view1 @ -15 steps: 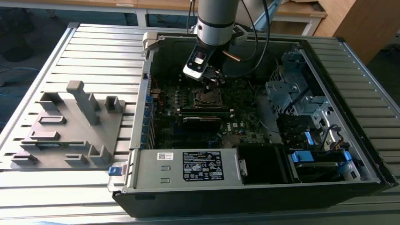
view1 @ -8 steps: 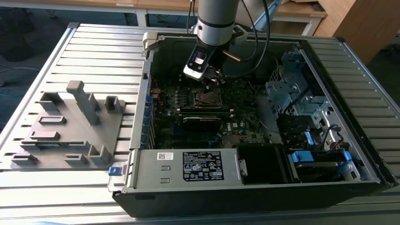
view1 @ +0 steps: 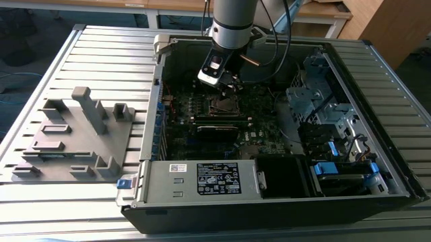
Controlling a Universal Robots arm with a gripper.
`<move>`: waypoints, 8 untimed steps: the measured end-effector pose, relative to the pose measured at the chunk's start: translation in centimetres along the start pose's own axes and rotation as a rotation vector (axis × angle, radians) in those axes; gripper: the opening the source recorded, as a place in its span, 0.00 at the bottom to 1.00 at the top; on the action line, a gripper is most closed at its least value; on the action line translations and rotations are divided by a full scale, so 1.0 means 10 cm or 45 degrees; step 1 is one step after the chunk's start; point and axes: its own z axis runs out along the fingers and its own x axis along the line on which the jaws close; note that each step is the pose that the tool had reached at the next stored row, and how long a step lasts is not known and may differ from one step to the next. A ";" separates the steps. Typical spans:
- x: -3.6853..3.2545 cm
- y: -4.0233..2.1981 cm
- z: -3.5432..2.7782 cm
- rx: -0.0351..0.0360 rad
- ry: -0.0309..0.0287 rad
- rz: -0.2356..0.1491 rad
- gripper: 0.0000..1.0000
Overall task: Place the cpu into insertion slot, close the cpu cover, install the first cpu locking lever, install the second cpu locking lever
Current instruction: 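Close the cpu cover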
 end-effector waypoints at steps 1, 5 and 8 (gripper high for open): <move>0.000 0.000 0.000 0.0002 0.0002 -0.008 0.11; 0.000 0.000 0.000 0.0007 0.0007 -0.029 0.11; 0.000 0.000 0.000 0.0007 0.0008 -0.029 0.11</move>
